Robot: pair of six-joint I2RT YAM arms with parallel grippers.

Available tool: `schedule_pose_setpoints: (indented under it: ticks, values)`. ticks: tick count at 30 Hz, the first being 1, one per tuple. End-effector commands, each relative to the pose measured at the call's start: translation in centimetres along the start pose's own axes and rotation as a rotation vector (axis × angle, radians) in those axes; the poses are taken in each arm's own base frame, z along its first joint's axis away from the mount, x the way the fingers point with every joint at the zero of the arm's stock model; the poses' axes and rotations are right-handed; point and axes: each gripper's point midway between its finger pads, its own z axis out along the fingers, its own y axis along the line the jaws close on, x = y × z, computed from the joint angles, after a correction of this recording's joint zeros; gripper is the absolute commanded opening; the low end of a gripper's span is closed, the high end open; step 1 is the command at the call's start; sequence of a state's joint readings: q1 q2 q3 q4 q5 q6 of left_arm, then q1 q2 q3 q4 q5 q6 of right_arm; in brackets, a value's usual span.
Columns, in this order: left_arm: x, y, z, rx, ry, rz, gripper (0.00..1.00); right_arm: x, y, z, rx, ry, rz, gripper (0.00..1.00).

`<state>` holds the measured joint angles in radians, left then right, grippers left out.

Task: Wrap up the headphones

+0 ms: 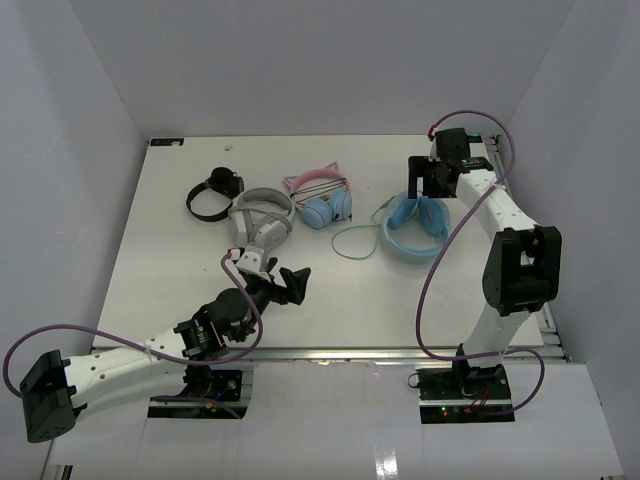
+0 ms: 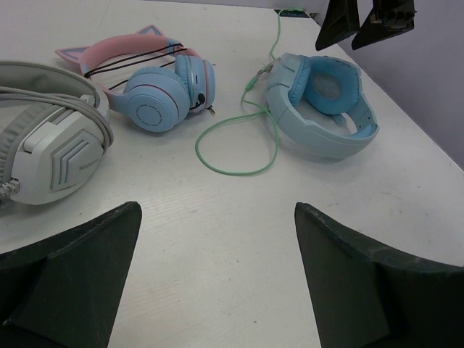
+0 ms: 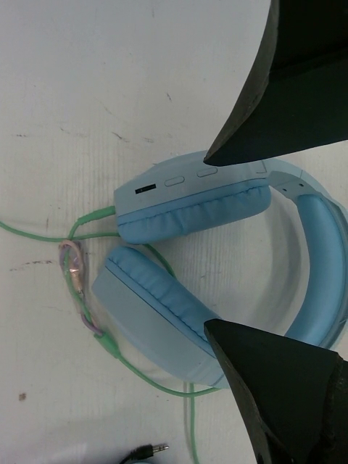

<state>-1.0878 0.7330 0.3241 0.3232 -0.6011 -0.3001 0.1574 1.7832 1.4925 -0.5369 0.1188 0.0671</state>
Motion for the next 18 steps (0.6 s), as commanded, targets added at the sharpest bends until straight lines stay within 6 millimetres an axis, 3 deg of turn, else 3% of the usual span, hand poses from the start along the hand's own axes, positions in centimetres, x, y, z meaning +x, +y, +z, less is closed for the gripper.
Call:
schedule_pose_setpoints:
  ticks: [1,7,18]
  values:
    - [-0.7,-0.7,0.0,0.031,-0.017,-0.004,0.98,2.2,0.0,0.8,-0.011,0.057,-0.004,0.93]
    - [-0.5,-0.8,0.2,0.032,-0.005,0.009,0.98,4.2,-1.6,1.1,0.087,0.085,0.025,0.93]
    - [-0.4,-0.6,0.3,0.026,-0.007,0.017,0.98,3.0,-2.7,-0.2,0.146,0.023,0.048,0.93]
